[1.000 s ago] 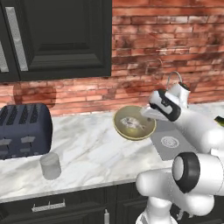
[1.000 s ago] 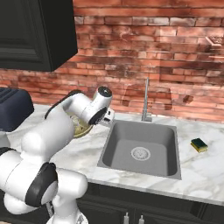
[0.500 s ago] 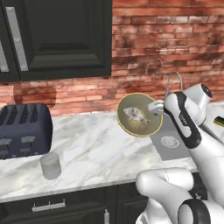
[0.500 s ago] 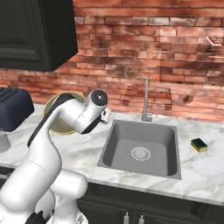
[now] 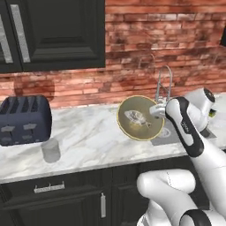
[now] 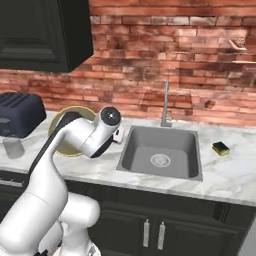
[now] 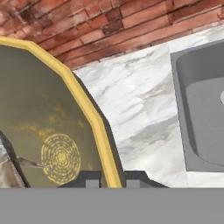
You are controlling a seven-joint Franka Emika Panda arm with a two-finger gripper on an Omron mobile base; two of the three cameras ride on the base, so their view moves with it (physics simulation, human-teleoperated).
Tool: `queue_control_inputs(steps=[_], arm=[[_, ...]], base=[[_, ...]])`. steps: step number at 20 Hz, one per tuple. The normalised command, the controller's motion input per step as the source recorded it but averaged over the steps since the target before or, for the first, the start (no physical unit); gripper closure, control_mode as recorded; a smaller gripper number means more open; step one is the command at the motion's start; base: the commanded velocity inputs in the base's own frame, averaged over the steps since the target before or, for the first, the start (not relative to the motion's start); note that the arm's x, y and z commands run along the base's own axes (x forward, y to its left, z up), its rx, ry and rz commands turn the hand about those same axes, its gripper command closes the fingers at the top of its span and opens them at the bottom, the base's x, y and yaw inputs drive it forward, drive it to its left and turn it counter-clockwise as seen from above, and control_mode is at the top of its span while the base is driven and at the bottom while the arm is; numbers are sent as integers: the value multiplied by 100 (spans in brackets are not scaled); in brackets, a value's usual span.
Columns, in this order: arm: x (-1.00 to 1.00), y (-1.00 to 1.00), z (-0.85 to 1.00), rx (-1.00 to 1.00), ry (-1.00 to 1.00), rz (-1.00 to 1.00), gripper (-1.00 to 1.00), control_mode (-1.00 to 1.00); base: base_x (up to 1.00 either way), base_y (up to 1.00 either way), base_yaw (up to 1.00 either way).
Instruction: Move the glass cup from next to the sink to the open cabinet. Then, move the bowl with the fish to the fridge to clear the area for faucet cleaning.
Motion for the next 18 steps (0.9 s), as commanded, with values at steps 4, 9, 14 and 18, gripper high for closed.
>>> queue_control_inputs(steps=[4, 9, 14, 18], arm=[[0, 0, 0, 0, 0, 0, 100, 100], [0, 0, 0, 0, 0, 0, 100, 100], [0, 0, 0, 0, 0, 0, 100, 100], [0, 0, 0, 0, 0, 0, 100, 100]], base=[[-37, 0, 72], [-11, 0, 94], [0, 1, 97], [0, 13, 91]])
